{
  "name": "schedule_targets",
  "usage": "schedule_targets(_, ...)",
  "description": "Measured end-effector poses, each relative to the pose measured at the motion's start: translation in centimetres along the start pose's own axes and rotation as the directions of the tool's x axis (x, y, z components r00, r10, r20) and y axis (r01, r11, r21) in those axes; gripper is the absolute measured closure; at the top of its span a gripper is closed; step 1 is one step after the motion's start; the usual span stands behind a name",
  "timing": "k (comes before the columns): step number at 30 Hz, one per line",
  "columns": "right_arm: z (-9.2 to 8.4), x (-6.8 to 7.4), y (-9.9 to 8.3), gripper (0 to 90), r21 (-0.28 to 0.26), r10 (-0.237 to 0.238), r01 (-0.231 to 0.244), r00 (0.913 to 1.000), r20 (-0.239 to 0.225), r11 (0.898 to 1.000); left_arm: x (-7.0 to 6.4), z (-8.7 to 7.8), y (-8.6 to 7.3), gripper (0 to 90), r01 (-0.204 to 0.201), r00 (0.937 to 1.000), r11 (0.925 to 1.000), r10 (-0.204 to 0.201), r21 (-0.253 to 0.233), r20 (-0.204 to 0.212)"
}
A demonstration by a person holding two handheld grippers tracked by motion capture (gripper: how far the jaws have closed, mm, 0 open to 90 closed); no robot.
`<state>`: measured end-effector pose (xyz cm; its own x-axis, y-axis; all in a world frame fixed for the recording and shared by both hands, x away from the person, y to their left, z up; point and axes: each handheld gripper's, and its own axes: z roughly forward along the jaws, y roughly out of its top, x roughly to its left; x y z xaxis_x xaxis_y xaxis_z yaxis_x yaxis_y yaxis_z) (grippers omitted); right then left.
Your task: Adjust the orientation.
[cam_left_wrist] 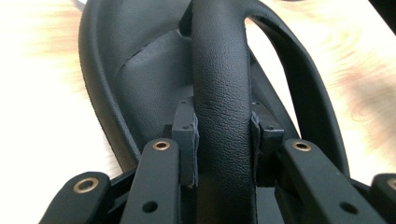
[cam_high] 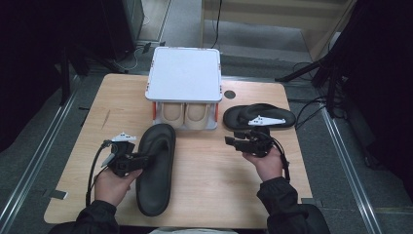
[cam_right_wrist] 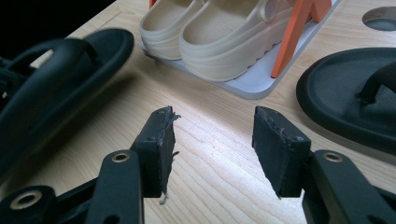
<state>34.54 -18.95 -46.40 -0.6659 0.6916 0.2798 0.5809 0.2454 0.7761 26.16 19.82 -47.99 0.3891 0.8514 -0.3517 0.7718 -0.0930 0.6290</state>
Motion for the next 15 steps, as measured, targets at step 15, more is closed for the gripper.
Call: schedule_targets(15,-0.1,0.0,0.0,49.5,0.002,0.000,0.000,1.0000,0.002,1.000,-1.0,3.6,-0.5,69.1,-0.021,0.9997,0.9981,0.020,0.057,0.017)
